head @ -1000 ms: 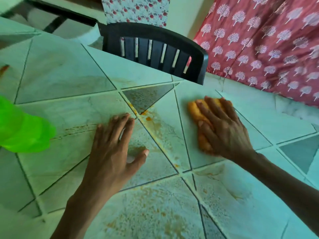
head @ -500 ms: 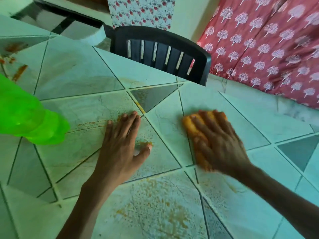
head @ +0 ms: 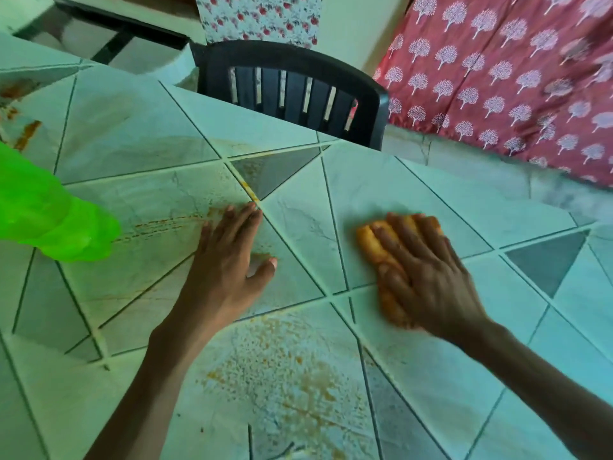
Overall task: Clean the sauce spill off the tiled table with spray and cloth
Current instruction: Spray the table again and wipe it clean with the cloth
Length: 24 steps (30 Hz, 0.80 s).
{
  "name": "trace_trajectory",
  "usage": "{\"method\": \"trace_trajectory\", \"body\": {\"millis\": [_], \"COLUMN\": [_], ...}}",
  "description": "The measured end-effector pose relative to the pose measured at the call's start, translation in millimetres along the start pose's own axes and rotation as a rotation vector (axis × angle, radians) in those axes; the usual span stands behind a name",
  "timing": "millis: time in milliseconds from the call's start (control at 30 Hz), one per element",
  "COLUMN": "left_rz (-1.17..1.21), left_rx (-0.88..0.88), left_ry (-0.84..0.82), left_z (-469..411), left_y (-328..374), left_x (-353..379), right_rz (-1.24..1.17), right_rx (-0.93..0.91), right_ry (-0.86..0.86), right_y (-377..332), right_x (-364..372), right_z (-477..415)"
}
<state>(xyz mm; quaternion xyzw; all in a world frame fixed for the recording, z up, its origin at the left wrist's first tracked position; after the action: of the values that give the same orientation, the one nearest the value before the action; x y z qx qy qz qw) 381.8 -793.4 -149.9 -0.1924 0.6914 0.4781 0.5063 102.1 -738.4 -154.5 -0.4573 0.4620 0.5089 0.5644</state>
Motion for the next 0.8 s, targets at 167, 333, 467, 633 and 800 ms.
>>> {"method": "trace_trajectory", "body": {"millis": [167, 333, 467, 633, 800], "left_rz": [0.063, 0.143, 0.116, -0.003, 0.005], "left_rx": [0.063, -0.011, 0.095, 0.178, 0.090], "left_ry": [0.020, 0.188, 0.098, 0.005, -0.040], "left_z": [-9.2, -23.4, -35.6, -59.6, -69.6], "left_y": [43.5, 60.6, 93.6, 128.8, 126.9], "left_x": [13.7, 12.1, 28.6, 60.5, 70.7], "right_rz": [-0.189, -0.116, -0.131, -0.238, -0.177], "right_rx": [0.221, -0.020, 0.152, 0.455, 0.153], "right_ry": [0.095, 0.082, 0.060, 0.137, 0.150], "right_y": [-21.7, -44.3, 50.0, 83.1, 33.5], "right_x": [-13.3, 0.9, 4.1, -7.8, -2.0], "right_z": [-66.6, 29.2, 65.6, -23.1, 34.4]}}
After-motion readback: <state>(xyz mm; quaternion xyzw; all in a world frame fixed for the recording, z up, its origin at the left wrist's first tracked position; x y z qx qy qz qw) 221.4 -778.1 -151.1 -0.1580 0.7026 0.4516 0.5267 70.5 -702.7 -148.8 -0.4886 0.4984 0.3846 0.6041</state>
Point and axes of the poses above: each hand's wrist, its own z-axis away from the middle knuckle, its own x-axis out of the palm, y = z × x, the point moved 7 cm from there along -z, towards the middle knuckle, and after that the axes turned 11 degrees about x, right-handed, at the moved point
